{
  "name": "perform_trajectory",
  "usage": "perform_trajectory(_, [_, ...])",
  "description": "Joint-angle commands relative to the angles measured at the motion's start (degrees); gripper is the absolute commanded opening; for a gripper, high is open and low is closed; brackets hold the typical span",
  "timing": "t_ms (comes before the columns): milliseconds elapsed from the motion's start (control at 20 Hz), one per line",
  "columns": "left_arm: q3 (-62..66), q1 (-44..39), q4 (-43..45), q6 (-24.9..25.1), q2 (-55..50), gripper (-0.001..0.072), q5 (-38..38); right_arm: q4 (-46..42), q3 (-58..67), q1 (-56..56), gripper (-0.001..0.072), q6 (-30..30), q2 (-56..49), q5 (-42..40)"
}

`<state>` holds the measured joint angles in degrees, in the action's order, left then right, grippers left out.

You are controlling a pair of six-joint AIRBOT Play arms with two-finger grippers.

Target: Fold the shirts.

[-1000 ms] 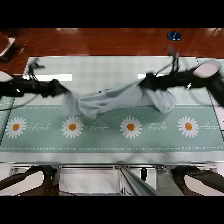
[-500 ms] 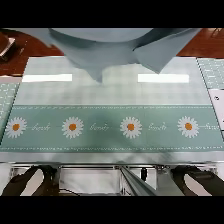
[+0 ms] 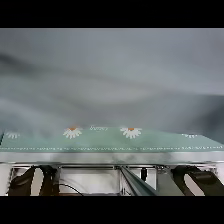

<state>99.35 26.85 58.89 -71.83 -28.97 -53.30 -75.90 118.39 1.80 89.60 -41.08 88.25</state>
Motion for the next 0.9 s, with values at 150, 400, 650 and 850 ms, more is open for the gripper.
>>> perform_trajectory(150, [-14.25, -4.26, 3.1, -4.13, 1.79, 0.0019, -10.45, 6.12, -24.61, -0.02, 0.0023, 2.54, 5.33, 4.37])
perform_trajectory(400, [-38.05, -6.14, -7.43, -1.73, -5.9, 0.0019, 0.39, 6.49, -51.36, -0.04, 0.002, -0.46, 1.33, -12.48])
perform_trajectory(650, [-39.74, -18.05, -7.28, -0.81, -25.44, 0.0019, 15.37, 17.66, -51.74, -9.9, 0.002, -9.66, -20.5, -22.82])
perform_trajectory(850, [-35.95, -25.79, -7.34, -0.87, -40.89, 0.0019, 24.68, 38.32, -44.09, -17.7, 0.0023, -18.62, -39.63, -24.06])
